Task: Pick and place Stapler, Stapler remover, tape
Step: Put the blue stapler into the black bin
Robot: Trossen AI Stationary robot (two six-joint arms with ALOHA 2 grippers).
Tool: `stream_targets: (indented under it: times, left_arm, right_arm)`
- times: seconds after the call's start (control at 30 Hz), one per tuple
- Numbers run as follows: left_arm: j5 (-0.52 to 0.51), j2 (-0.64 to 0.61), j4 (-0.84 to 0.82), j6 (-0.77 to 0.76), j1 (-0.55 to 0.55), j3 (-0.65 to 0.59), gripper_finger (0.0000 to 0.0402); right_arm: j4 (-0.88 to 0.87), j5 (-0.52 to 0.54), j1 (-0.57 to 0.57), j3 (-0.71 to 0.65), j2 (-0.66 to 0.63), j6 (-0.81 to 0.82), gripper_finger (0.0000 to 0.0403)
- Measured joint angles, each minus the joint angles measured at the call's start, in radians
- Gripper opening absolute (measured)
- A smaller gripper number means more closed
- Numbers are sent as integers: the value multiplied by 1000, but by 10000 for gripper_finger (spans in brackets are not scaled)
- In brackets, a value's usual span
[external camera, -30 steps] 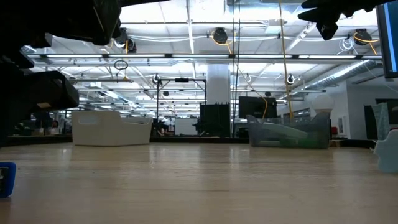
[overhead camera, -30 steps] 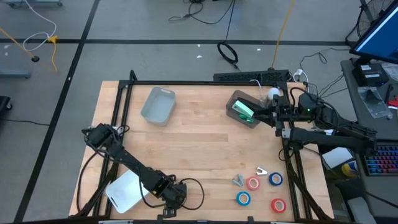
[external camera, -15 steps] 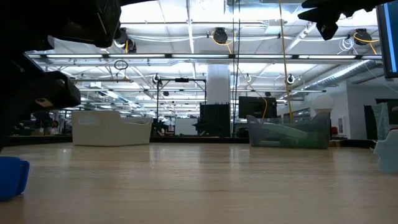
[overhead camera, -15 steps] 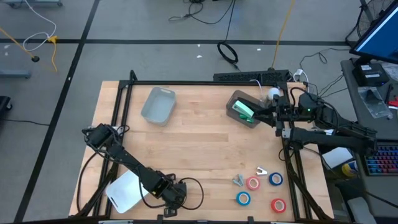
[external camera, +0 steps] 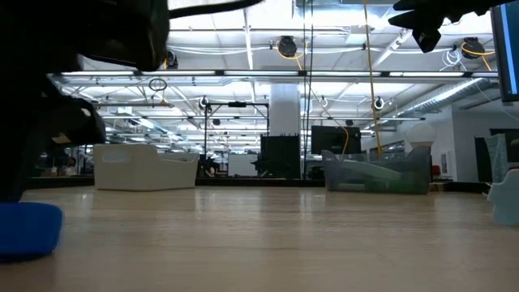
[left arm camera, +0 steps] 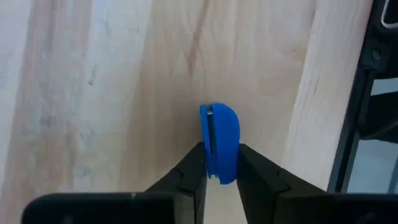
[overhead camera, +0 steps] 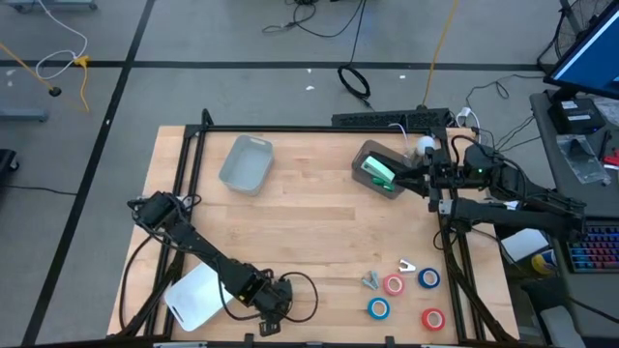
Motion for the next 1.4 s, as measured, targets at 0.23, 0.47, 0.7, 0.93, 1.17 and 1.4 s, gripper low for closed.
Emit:
stream_targets:
  times: [0.23, 0.47, 0.7, 0.93, 1.17, 1.4]
  left_arm:
    - [-109, -61, -8, 69, 91, -5, 51]
    - [-160, -156, 73, 169, 234, -4, 76]
    - [-170, -234, 260, 285, 371, -2, 56]
    - [-169, -257, 383, 320, 473, -1, 69]
    - [-158, -257, 421, 352, 504, -1, 58]
    - [-168, -257, 442, 363, 504, -1, 67]
  right_arm:
    - [143, -190, 0, -111, 22, 18, 116]
    - [590, -337, 8, -331, 96, 163, 116]
    - [1010, -327, 84, -444, 235, 224, 136]
    - [1033, -306, 152, -384, 419, 121, 175]
    - [970, -210, 151, -279, 555, 0, 200]
    - [863, -201, 149, -169, 658, -85, 229]
